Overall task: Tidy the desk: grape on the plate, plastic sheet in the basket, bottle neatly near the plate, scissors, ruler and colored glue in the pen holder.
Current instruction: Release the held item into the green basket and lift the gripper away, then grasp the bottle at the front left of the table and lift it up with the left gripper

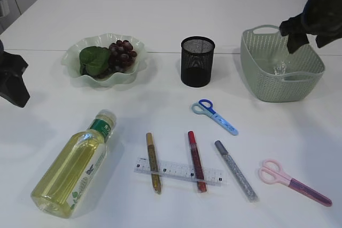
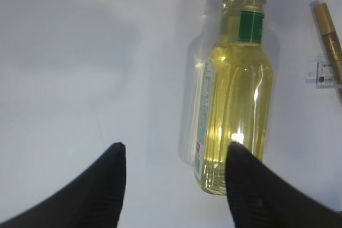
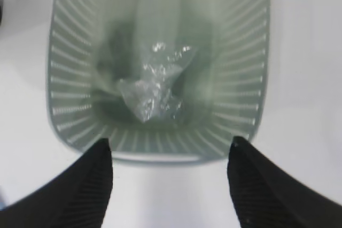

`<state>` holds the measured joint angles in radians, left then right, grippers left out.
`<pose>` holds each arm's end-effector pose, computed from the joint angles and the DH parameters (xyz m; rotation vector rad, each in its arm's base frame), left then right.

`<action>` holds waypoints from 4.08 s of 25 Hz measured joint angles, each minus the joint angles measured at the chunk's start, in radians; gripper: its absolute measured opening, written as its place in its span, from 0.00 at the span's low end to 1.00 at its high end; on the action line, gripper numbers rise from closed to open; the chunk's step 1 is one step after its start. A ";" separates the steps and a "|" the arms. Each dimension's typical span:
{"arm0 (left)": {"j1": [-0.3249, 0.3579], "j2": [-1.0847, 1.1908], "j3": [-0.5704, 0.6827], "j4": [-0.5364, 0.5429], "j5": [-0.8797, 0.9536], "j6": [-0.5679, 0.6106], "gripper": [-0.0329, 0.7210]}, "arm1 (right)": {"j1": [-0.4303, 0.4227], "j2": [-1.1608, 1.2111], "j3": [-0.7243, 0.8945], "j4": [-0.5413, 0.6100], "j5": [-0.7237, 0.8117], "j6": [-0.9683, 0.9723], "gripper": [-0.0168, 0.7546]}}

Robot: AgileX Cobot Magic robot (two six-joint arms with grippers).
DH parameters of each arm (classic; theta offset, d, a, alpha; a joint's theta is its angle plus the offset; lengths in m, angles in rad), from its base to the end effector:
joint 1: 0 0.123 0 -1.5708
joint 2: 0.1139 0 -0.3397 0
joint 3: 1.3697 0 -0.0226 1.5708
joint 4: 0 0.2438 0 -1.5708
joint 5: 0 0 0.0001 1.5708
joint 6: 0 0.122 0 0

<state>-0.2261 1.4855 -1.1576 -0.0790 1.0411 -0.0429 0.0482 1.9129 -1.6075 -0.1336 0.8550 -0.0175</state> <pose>0.2775 -0.0724 0.3097 0.2189 2.8525 -0.1607 0.4509 0.0095 0.2908 -0.1686 2.6335 -0.1523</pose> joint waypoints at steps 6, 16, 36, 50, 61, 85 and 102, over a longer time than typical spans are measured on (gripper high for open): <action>0.000 0.000 0.000 -0.002 0.000 0.000 0.62 | 0.000 -0.060 -0.004 0.041 0.202 0.006 0.70; 0.000 0.000 0.000 -0.051 0.024 0.024 0.62 | 0.037 -0.296 0.150 0.084 0.316 0.009 0.69; -0.271 0.164 0.000 0.067 0.011 -0.123 0.75 | 0.115 -0.677 0.531 0.086 0.370 0.045 0.69; -0.273 0.346 0.000 0.070 -0.052 -0.172 0.85 | 0.115 -0.679 0.531 0.086 0.375 0.047 0.69; -0.273 0.426 0.000 0.085 -0.089 -0.199 0.84 | 0.115 -0.679 0.531 0.086 0.375 0.043 0.69; -0.273 0.488 -0.010 0.113 -0.098 -0.201 0.61 | 0.115 -0.679 0.531 0.086 0.377 0.026 0.69; -0.273 0.451 0.022 0.150 -0.289 -0.201 0.61 | 0.115 -0.679 0.531 0.086 0.377 0.018 0.69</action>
<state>-0.4989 1.9369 -1.1361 0.0706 0.7519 -0.2440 0.1634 1.2343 -1.0764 -0.0475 1.2318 0.0000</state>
